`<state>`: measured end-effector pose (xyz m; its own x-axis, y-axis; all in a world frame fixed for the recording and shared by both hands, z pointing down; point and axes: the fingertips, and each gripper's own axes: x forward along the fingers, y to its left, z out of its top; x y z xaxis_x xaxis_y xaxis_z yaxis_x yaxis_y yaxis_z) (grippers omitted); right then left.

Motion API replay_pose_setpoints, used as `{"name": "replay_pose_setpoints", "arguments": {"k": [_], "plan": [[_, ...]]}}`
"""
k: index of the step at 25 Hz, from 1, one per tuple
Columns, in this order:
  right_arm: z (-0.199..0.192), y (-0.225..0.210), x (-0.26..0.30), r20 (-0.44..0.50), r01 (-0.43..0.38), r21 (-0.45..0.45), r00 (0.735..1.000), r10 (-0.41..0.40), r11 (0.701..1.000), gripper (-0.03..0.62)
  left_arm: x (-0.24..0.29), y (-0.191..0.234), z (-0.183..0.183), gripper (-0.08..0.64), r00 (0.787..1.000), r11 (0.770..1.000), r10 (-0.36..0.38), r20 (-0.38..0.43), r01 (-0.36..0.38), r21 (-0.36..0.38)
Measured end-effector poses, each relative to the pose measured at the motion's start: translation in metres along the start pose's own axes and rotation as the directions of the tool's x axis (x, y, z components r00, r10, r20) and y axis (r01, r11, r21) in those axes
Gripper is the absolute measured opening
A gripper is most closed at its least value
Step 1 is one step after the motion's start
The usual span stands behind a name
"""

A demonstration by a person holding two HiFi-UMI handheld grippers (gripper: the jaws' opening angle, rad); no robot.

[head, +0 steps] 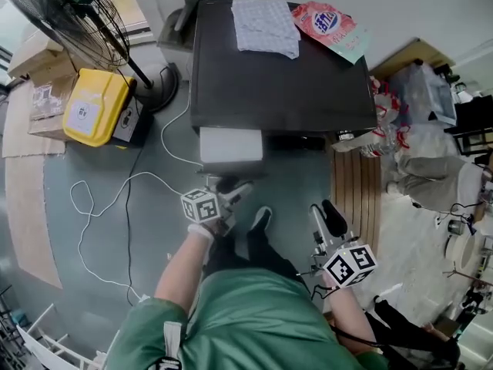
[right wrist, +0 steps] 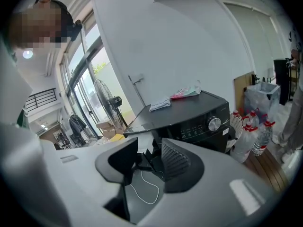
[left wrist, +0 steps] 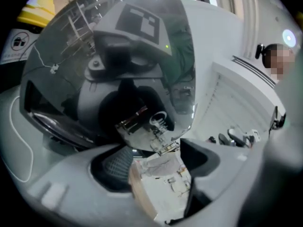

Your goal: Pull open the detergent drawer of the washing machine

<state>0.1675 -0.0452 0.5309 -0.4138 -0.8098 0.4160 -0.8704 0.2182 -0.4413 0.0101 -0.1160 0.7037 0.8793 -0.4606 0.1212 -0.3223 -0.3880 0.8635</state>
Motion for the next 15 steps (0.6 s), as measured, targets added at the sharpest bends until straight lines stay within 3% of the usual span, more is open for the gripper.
{"name": "replay_pose_setpoints", "arguments": {"k": [6,12,15], "plan": [[0.003,0.005,0.001,-0.007,-0.017,-0.007,1.000,0.017,1.000,0.156,-0.012,-0.008,-0.020,0.310,0.999,1.000,0.018,-0.035,-0.018,-0.005],[0.021,0.011,0.005,0.022,-0.033,-0.020,0.999,0.034,0.999,0.156,-0.018,-0.004,-0.035,0.313,0.985,0.992,0.125,-0.122,-0.122,0.033],[0.031,0.012,0.006,0.045,-0.038,-0.024,0.998,0.039,0.999,0.156,-0.031,-0.007,-0.046,0.311,0.973,0.987,0.160,-0.164,-0.159,0.018]]}}
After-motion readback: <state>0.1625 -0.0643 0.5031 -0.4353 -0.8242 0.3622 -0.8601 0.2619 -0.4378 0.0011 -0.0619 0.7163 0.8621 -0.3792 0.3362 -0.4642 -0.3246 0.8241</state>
